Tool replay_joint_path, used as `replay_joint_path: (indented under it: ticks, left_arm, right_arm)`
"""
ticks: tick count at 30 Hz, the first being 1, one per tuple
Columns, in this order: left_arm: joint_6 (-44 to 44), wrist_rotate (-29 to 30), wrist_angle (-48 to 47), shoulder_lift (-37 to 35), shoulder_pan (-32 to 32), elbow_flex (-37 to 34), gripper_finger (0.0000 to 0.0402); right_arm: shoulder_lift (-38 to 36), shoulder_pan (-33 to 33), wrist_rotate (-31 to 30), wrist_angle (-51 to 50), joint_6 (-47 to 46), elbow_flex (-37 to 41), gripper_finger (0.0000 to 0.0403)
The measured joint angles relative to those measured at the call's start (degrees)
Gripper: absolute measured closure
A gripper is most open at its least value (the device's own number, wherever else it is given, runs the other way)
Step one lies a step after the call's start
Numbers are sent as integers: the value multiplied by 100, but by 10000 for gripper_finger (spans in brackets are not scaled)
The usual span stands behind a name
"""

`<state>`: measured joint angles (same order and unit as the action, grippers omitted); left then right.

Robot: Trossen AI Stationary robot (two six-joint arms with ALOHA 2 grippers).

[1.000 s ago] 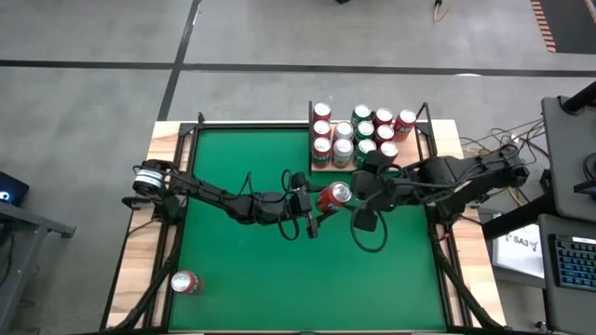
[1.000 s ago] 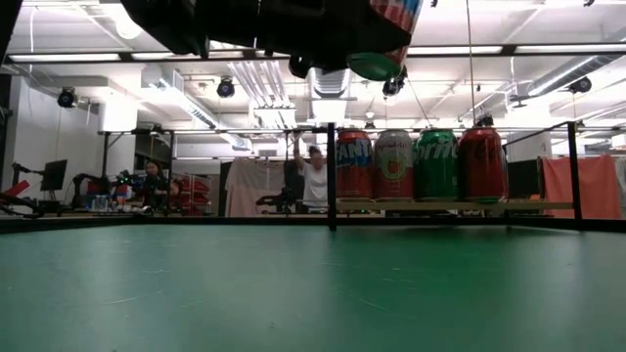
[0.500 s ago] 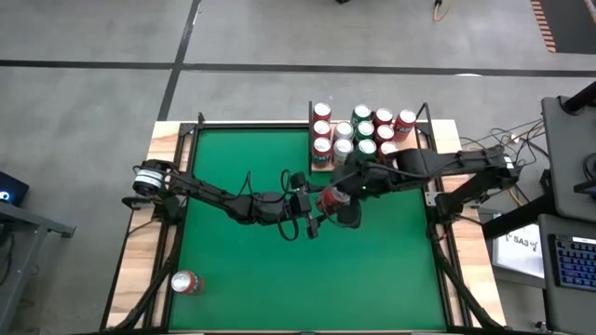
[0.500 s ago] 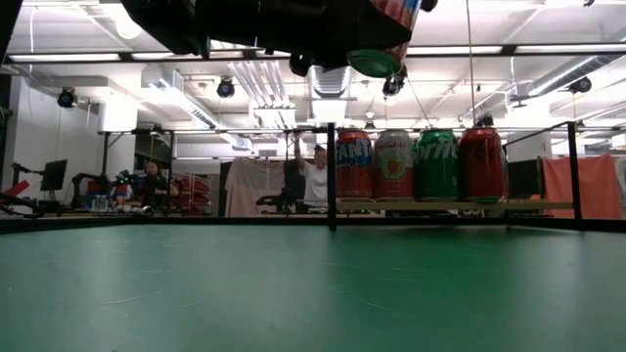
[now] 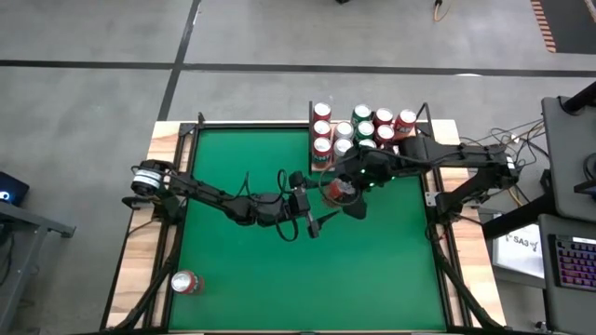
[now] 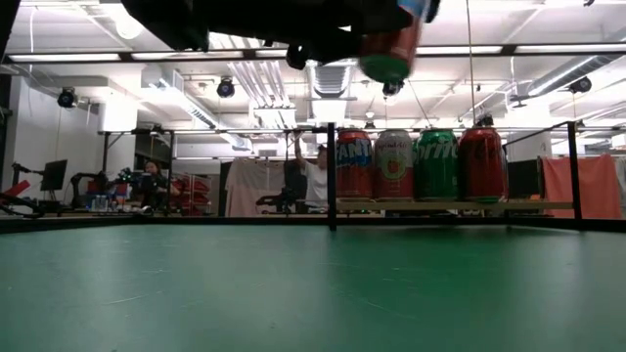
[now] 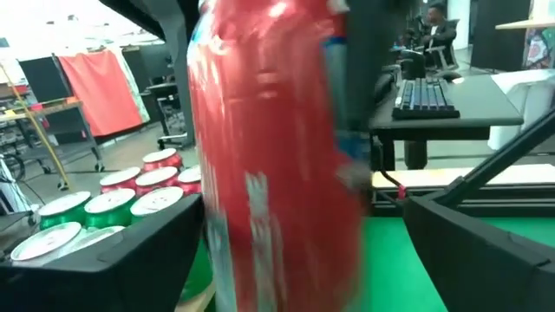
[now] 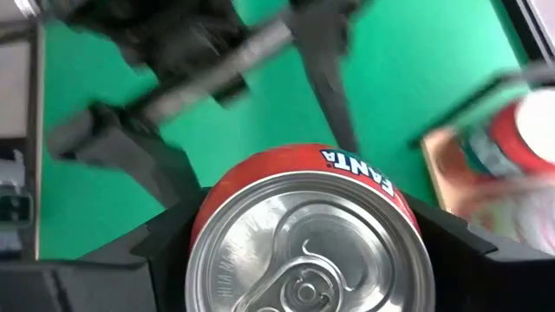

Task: Place canned beverage on shelf
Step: Put the red soda can on the shelf aligned with the other red soda can

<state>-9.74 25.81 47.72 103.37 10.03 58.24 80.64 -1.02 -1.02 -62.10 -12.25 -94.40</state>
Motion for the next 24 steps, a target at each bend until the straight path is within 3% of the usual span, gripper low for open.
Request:
replay_joint_path:
  ticks: [5,11,14,24]
  left_arm:
    - [27,339,-91,-177,94,-2,17]
    - [169,670,-427,-618,248,-7,21]
    - [169,671,-617,-869,347,-9,22]
    - [-333,674,-2182,-2188,389,-39,22]
  right_arm:
    - [-7,537,-137,-1452,275,-633,116]
    - [-47,1630,-733,-2678,503,-1262,116]
    - [-111,2306,-968,-2767,580,-1228,116]
    - [-708,4684,-422,-2395,1227,-182,116]
